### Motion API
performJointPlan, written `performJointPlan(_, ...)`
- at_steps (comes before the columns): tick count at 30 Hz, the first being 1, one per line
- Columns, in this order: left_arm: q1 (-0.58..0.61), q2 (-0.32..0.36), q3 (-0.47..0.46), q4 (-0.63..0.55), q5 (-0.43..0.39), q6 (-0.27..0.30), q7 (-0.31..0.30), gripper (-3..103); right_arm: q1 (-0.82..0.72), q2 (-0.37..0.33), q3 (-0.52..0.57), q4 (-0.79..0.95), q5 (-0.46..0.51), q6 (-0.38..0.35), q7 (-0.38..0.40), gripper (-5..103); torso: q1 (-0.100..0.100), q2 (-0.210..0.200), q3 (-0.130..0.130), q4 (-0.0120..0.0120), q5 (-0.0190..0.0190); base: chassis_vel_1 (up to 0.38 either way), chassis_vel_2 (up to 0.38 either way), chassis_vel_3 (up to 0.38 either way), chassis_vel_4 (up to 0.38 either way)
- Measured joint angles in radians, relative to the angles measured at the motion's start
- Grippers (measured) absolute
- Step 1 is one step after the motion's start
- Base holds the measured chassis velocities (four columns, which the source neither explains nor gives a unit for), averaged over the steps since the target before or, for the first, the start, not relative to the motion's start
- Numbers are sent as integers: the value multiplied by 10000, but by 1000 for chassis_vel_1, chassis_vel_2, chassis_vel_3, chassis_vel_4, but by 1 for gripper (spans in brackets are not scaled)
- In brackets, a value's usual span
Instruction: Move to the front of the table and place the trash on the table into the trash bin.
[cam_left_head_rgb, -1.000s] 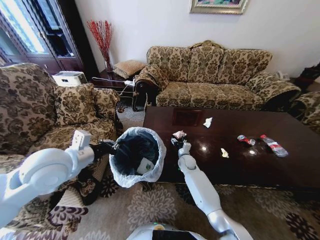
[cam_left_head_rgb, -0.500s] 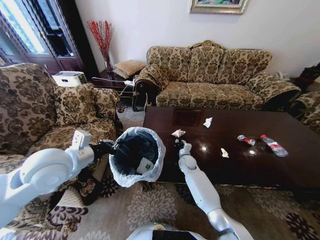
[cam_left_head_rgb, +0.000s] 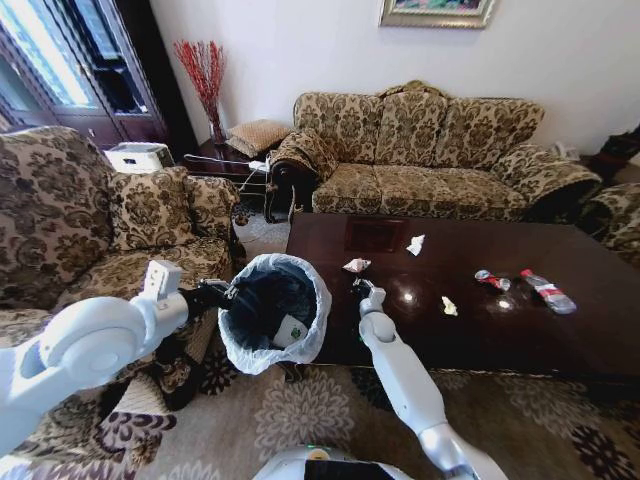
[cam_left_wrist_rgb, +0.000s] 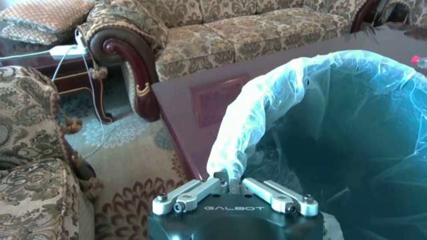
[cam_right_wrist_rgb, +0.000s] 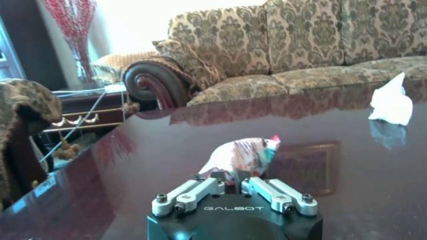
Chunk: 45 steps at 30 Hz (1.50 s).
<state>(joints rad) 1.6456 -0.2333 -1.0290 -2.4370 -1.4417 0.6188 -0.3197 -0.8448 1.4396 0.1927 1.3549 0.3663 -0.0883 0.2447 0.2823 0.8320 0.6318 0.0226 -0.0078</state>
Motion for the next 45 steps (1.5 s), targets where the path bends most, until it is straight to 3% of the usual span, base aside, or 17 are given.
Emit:
performJointPlan(2, 4, 18, 0, -1, 31, 0, 14, 0, -116, 0, -34, 202, -142, 21, 3, 15, 0, 0, 0, 1, 1, 0, 0, 0, 0)
performJointPlan(3, 9, 23, 0, -1, 44, 1, 27, 0, -146, -1, -46, 267, -196, 34, 4, 15, 0, 0, 0, 1, 0, 0, 0, 0, 0)
performJointPlan(5, 25, 41, 8, -4, 74, 0, 69, 0, -89, 32, -56, 269, -315, 93, 36, 31, 0, 0, 0, 1, 0, 0, 0, 0, 0)
performJointPlan(12, 45, 71, 50, -24, 93, -2, 101, 0, 395, 159, -26, -304, -143, 32, 176, 52, 0, 0, 0, 1, 0, 0, 0, 0, 0)
performJointPlan(16, 48, 93, 127, 20, 146, -67, 117, 0, 747, 326, 7, -909, 205, 73, 155, 74, 0, 0, 0, 1, 0, 0, 0, 0, 0)
performJointPlan(20, 61, 92, 137, 27, 152, -74, 127, 0, 889, 381, 21, -1138, 243, 125, 145, 80, 0, 0, 0, 2, 0, 0, 0, 0, 0)
performJointPlan(21, 86, 76, 143, 44, 174, -74, 135, 0, 1073, 464, 47, -1456, 244, 231, 127, 90, 0, 0, 0, 2, 0, 0, 0, 0, 0)
performJointPlan(23, 102, 52, 145, 55, 198, -75, 141, 0, 1177, 518, 79, -1649, 199, 340, 124, 93, 1, 0, 0, 2, 0, 0, 0, 0, 0)
performJointPlan(29, 109, 29, 148, 90, 224, -75, 157, 0, 1207, 510, 150, -1831, 235, 317, 137, 73, 0, 0, 0, 2, 0, 0, 0, 0, 0)
performJointPlan(31, 107, 29, 150, 94, 225, -75, 157, 0, 1206, 504, 159, -1860, 246, 321, 137, 73, 0, 0, 0, 1, 1, 0, 0, 0, 0)
performJointPlan(34, 110, 12, 155, 91, 226, -76, 159, 0, 1203, 487, 180, -1894, 278, 330, 136, 65, 1, 0, 0, 1, 0, 0, 0, 0, 0)
performJointPlan(45, 136, -64, 147, 35, 243, -76, 158, 0, 1239, 454, 203, -1968, 391, 338, 136, 21, 1, 0, 0, 2, 0, 0, 0, 0, 0)
